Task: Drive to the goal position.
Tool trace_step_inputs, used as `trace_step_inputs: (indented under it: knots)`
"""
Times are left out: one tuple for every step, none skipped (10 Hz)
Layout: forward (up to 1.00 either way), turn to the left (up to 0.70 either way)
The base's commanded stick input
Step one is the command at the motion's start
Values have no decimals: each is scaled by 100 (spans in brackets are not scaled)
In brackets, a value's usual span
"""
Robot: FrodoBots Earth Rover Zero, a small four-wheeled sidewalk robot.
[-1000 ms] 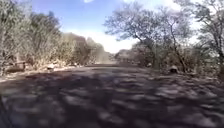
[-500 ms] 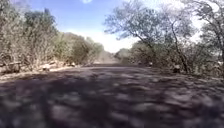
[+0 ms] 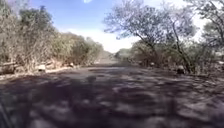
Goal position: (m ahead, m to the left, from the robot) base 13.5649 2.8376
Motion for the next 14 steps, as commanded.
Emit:
trace_step_inputs:
  knots:
    - [70, 0]
    - [70, 0]
    - [70, 0]
    - [70, 0]
    - [70, 0]
    - [70, 0]
    - [70, 0]
    - [70, 0]
    - [70, 0]
    - [70, 0]
    - [70, 0]
    - [70, 0]
    - [70, 0]
    - [70, 0]
